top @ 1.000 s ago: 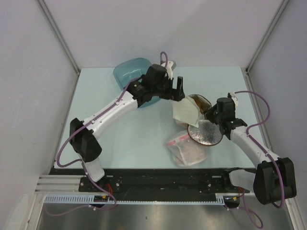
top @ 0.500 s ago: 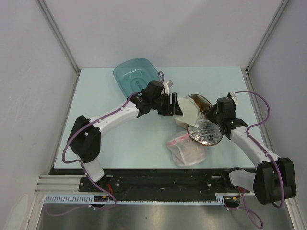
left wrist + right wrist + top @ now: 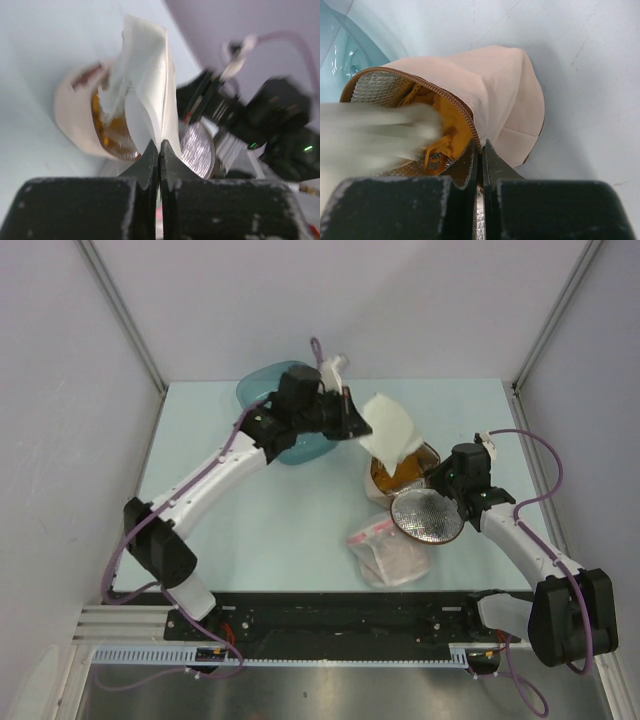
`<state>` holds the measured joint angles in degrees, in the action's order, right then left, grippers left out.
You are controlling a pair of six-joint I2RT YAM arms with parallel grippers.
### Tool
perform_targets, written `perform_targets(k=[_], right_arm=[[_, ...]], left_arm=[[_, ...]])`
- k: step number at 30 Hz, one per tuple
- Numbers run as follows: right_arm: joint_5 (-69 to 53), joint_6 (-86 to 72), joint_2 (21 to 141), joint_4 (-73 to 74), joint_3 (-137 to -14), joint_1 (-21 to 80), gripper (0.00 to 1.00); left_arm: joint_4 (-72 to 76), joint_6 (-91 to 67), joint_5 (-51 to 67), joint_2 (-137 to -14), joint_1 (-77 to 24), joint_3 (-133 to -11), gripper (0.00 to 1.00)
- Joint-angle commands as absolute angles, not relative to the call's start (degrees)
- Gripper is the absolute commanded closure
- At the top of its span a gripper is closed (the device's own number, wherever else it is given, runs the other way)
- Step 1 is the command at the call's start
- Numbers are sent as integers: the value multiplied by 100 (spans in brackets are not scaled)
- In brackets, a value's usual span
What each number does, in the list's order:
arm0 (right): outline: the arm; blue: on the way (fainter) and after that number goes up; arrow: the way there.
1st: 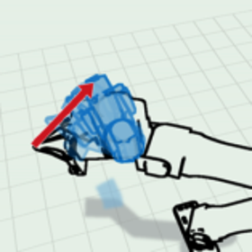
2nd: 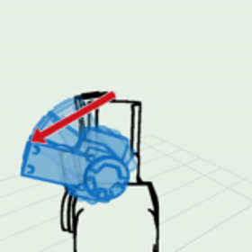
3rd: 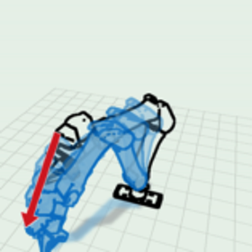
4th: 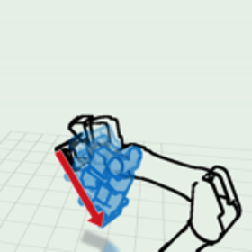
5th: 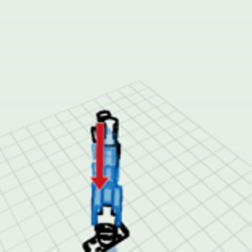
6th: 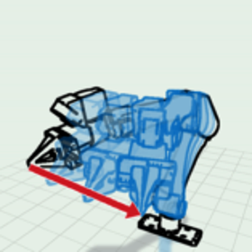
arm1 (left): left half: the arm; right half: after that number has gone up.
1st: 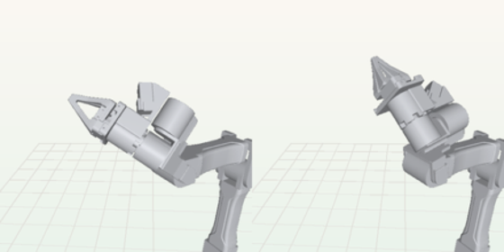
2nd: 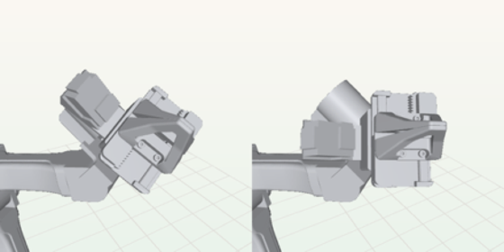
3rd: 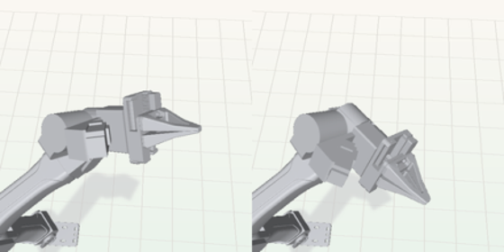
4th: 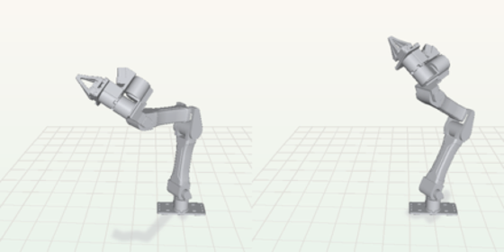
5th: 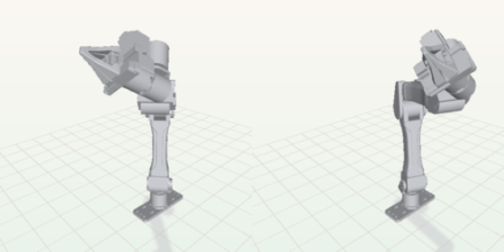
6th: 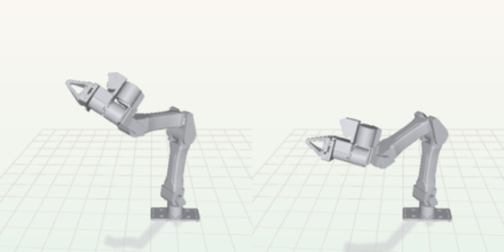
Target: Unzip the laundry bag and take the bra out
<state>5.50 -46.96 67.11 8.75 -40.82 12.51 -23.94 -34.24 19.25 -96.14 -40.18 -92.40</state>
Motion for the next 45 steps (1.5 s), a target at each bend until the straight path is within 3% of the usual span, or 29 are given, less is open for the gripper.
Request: perform_targets(k=[1, 12, 24, 25, 26, 27, 28, 29, 33, 37, 41, 45], right_arm=[[580, -4720, 6636, 721, -4078, 1222, 100], [545, -4755, 6680, 642, -4087, 1222, 100], [492, -4764, 6724, 624, -4087, 1230, 100], [510, -4755, 6706, 650, -4087, 1230, 100], [527, -4755, 6680, 676, -4087, 1239, 100], [553, -4755, 6654, 703, -4087, 1239, 100], [562, -4737, 6645, 738, -4087, 1239, 100], [562, -4746, 6618, 747, -4078, 1239, 100], [571, -4737, 6609, 747, -4078, 1239, 100], [633, -4773, 6583, 712, -4087, 1309, 100], [615, -4729, 6636, 694, -4078, 1354, 100], [668, -4720, 6601, 773, -4087, 1380, 100]], left_arm=[[-2382, -2980, 1522, -8895, -3376, -10177, 100], [-2066, -3243, 1231, -8956, -1767, -10240, 100], [-1450, -3691, 1679, -11292, -1143, -10273, 100], [-1572, -3674, 1714, -11442, -1151, -10422, 92], [-1756, -3656, 1696, -11739, -1151, -10598, 49], [-2289, -3578, 1583, -11864, -1151, -11017, 26], [-2511, -3525, 1556, -11944, -1151, -11178, 10], [-2662, -3472, 1564, -11970, -1169, -11267, 0], [-2655, -3227, 1180, -11140, -1362, -10822, 0], [-2531, -2796, 941, -10495, -2396, -9986, 0], [-2242, -2978, 1397, -10389, -3049, -9423, 0], [-1986, -2875, 1512, -10248, -3716, -9245, 8]])
